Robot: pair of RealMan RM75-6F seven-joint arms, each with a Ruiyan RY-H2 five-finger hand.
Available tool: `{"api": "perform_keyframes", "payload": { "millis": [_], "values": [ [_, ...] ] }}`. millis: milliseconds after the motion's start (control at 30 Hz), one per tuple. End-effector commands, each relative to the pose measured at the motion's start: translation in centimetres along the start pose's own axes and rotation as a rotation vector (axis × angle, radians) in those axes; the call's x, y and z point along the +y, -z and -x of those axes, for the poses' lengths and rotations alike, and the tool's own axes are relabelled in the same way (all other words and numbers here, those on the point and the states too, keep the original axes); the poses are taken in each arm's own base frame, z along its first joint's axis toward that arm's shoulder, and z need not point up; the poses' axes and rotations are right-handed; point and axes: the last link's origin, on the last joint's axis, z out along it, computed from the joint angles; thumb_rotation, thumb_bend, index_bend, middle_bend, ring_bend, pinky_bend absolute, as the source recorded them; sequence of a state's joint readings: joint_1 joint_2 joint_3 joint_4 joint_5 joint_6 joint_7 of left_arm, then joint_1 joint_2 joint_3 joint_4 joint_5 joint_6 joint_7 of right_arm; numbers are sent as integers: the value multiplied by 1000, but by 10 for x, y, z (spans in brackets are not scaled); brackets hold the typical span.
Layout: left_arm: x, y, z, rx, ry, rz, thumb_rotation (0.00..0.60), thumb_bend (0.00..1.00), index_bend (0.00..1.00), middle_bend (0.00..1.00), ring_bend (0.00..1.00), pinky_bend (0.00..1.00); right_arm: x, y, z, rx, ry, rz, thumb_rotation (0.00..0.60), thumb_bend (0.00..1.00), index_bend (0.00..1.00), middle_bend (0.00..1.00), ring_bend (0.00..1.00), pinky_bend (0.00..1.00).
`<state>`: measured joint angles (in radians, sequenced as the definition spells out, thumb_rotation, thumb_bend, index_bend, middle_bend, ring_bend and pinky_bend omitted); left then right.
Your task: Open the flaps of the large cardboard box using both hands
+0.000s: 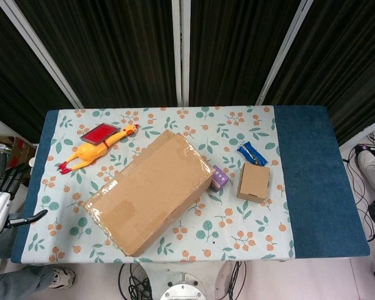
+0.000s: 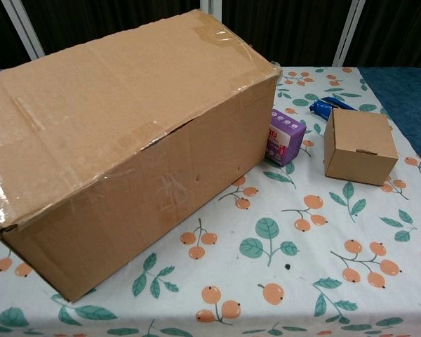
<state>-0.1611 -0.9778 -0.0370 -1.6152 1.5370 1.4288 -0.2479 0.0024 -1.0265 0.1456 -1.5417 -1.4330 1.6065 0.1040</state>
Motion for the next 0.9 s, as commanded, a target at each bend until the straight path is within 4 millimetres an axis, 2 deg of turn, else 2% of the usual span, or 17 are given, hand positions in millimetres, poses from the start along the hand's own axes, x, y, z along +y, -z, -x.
{"api": "perform_keyframes", "payload": {
  "millis": [33,233,367,533,633,700,800,900],
  "values": [
    [0,0,0,1,3,-3,164,0,9,15,22,168,-1,-1,0,-1,0,-4,600,173,0,0,0,0],
    [6,-5,-5,10,33,16,166,0,9,15,22,167,1,-2,-2,3,4,-2,600,172,0,0,0,0],
    [21,-21,-15,13,68,66,169,0,10,19,22,168,4,-4,-5,17,-3,10,600,172,0,0,0,0],
    [54,-55,-28,-19,68,159,218,0,11,43,25,168,2,-11,-14,53,-8,1,600,173,0,0,0,0],
    [72,-82,-33,-21,0,206,304,1,9,44,25,168,-3,-13,-20,72,-7,-20,600,172,0,0,0,0],
    [81,-100,-31,-33,-16,218,333,2,8,44,25,168,-6,-14,-24,81,-8,-30,600,173,0,0,0,0],
    [93,-123,-22,-67,-18,231,335,1,7,44,25,168,-8,-14,-30,96,-8,-38,600,173,0,0,0,0],
    [105,-137,-11,-92,-12,253,347,1,7,43,25,168,-7,-13,-35,108,-12,-35,600,172,0,0,0,0]
  ]
}}
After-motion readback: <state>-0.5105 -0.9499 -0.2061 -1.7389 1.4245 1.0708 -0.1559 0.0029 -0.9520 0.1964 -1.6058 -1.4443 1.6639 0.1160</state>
